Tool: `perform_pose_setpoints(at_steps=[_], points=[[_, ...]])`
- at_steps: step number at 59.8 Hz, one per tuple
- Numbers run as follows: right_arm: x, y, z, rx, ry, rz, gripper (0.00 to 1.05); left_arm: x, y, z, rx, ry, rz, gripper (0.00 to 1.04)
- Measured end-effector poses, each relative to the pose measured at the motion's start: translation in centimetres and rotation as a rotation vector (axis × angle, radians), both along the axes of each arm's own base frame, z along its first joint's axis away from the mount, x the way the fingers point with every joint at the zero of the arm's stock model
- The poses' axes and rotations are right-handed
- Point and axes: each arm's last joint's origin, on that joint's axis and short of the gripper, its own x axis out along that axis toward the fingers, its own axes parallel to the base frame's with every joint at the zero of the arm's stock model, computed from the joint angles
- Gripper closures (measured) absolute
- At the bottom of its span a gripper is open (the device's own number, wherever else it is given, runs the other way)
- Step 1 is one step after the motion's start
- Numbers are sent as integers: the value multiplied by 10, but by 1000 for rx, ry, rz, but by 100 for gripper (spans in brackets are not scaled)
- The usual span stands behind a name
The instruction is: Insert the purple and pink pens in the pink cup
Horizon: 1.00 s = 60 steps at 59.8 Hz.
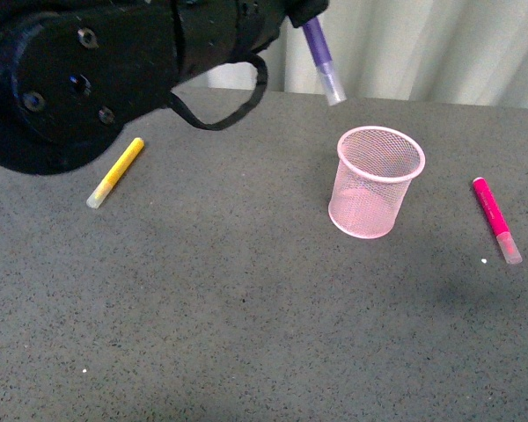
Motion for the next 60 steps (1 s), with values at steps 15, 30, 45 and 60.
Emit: perform_pose_setpoints(at_steps=[15, 30, 45, 60], points=[[0, 0, 0, 0, 0, 0, 7, -3, -18, -30, -40, -40, 4, 93], [0, 0, 0, 0, 0, 0, 7, 2, -29, -53, -24, -93, 7, 93], [0, 0, 0, 0, 0, 0, 7, 8, -39, -48, -35, -154, -20, 93], [0, 0, 0, 0, 0, 0, 7, 1, -49, -57, -35, -155, -40, 93]])
